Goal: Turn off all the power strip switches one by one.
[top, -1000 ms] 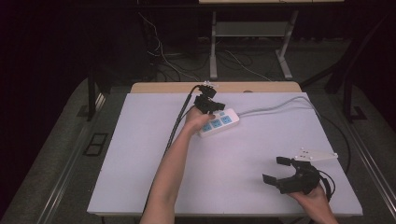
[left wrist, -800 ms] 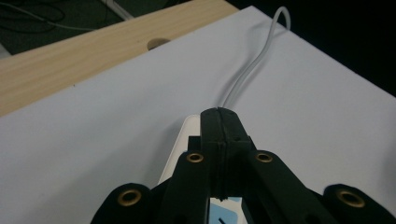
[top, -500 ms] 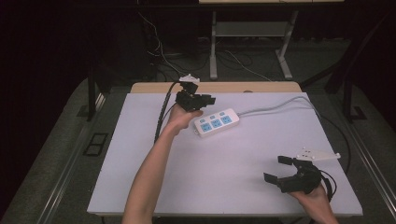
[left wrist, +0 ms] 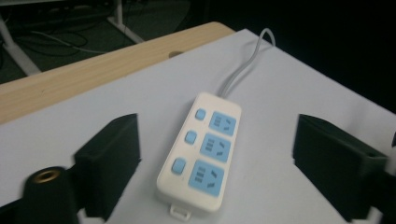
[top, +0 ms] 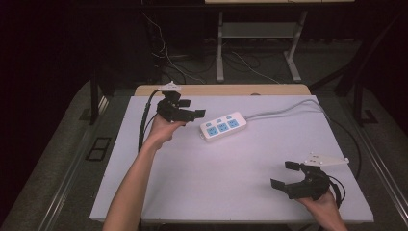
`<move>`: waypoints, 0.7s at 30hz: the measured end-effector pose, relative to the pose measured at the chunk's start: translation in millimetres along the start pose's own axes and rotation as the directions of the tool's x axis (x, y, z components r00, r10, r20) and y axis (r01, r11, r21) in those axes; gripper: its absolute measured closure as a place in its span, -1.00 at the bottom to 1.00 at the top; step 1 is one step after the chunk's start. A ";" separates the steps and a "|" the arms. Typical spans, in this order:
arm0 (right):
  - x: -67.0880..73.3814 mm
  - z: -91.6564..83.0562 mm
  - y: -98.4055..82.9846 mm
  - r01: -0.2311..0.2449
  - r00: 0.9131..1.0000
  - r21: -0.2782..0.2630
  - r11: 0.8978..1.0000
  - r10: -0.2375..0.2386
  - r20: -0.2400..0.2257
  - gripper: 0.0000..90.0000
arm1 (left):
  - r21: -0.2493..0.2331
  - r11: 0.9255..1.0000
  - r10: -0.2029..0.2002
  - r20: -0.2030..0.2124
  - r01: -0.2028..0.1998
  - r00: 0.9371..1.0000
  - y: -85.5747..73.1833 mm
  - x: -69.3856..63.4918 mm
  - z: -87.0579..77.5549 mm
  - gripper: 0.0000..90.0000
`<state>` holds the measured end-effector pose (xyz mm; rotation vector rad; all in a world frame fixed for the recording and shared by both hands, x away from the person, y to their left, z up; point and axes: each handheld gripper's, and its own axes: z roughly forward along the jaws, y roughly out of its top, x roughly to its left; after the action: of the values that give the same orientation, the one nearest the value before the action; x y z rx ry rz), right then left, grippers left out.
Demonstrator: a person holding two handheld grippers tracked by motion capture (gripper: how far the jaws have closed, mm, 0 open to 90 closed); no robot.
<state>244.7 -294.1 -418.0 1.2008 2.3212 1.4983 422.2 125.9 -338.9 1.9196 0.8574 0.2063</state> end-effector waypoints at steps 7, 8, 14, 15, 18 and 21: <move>0.8 1.2 0.4 0.004 1.000 0.003 1.000 -0.004 0.000 -0.96 | 0.004 1.000 -0.004 -0.027 0.004 1.000 -26.1 -8.9 -17.6 -1.00; 1.2 1.7 0.5 0.004 1.000 0.004 1.000 -0.004 -0.001 -0.96 | 0.005 1.000 -0.005 -0.028 0.005 1.000 -29.3 -10.2 -19.6 -1.00; 3.2 3.0 1.1 0.010 1.000 0.006 1.000 -0.010 -0.003 -0.96 | -0.011 1.000 -0.001 -0.034 0.001 0.999 -44.5 -17.7 -33.7 -1.00; 3.3 3.2 1.1 0.010 1.000 0.006 1.000 -0.010 -0.003 -0.96 | -0.020 1.000 -0.008 -0.033 0.007 0.999 -47.6 -19.0 -35.8 -1.00; 3.1 3.8 1.2 0.010 1.000 0.009 1.000 -0.010 -0.001 -0.96 | -0.021 1.000 -0.006 -0.037 0.006 0.999 -58.0 -22.2 -41.1 -1.00; 3.2 3.6 1.3 0.009 1.000 0.009 1.000 -0.009 0.000 -0.96 | -0.035 0.999 -0.008 -0.032 0.007 0.999 -70.3 -28.1 -47.3 -1.00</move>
<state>245.0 -289.1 -417.8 1.1905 2.3324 1.4871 345.3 160.5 -368.2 1.8845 0.8769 0.2466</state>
